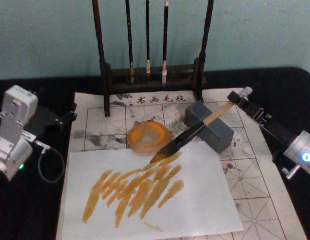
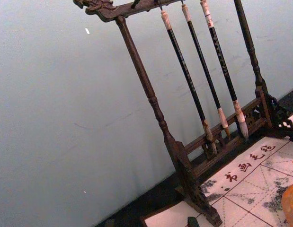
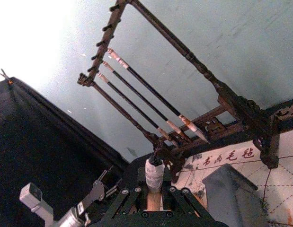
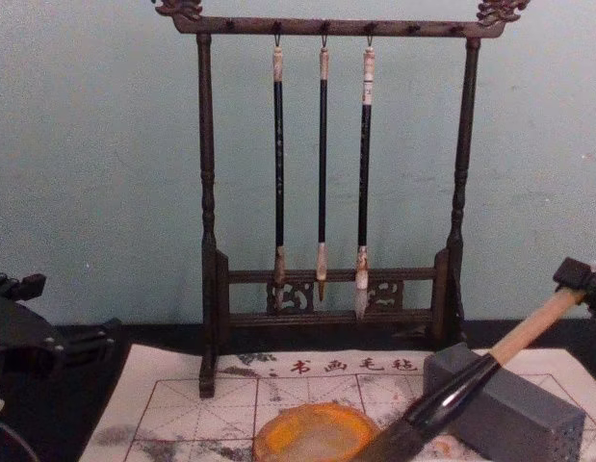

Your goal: Pick up the brush from the inkstone, write on the paper, then place the brush back to its original position.

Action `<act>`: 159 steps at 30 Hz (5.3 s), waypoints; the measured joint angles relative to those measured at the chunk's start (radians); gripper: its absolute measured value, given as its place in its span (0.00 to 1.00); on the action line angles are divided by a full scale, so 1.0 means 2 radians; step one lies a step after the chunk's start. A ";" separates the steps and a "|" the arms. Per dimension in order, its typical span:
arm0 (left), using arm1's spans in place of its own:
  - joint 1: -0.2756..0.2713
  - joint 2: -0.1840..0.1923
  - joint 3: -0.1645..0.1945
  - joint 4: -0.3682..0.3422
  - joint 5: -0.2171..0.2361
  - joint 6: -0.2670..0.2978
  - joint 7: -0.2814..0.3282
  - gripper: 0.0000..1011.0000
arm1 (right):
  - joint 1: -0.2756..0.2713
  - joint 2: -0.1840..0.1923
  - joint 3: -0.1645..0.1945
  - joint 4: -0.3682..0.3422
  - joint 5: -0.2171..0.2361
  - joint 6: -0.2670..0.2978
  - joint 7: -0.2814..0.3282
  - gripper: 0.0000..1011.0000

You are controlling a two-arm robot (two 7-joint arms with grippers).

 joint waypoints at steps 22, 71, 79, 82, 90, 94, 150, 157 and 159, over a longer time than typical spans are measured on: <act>0.000 0.000 0.000 0.000 0.000 0.000 0.000 0.99 | -0.039 0.057 0.005 -0.058 -0.027 -0.023 -0.011 0.18; 0.000 0.000 0.000 0.000 0.000 0.000 0.000 0.99 | -0.052 0.070 0.033 -0.078 -0.105 -0.041 -0.020 0.18; 0.000 0.000 0.000 0.000 0.000 0.000 0.000 0.99 | -0.055 0.071 0.039 -0.078 -0.107 -0.041 -0.021 0.18; 0.000 0.000 0.000 0.000 0.000 0.000 0.000 0.99 | -0.056 0.071 0.041 -0.078 -0.108 -0.042 -0.021 0.18; 0.000 0.000 0.000 0.000 0.000 0.000 0.000 0.99 | -0.059 0.072 0.047 -0.078 -0.108 -0.042 -0.021 0.18; 0.000 0.000 0.000 0.000 0.000 0.000 0.000 0.99 | -0.060 0.071 0.049 -0.078 -0.108 -0.042 -0.020 0.18; 0.000 0.000 0.000 0.000 0.000 0.000 0.000 0.99 | -0.069 0.063 0.063 -0.077 -0.077 -0.047 -0.006 0.18; 0.000 0.000 0.000 0.000 0.000 0.000 0.000 0.99 | -0.063 0.058 0.061 -0.072 -0.073 -0.047 0.000 0.18; 0.000 0.000 0.000 0.000 0.000 0.000 0.000 0.99 | -0.061 0.058 0.060 -0.071 -0.072 -0.047 0.001 0.18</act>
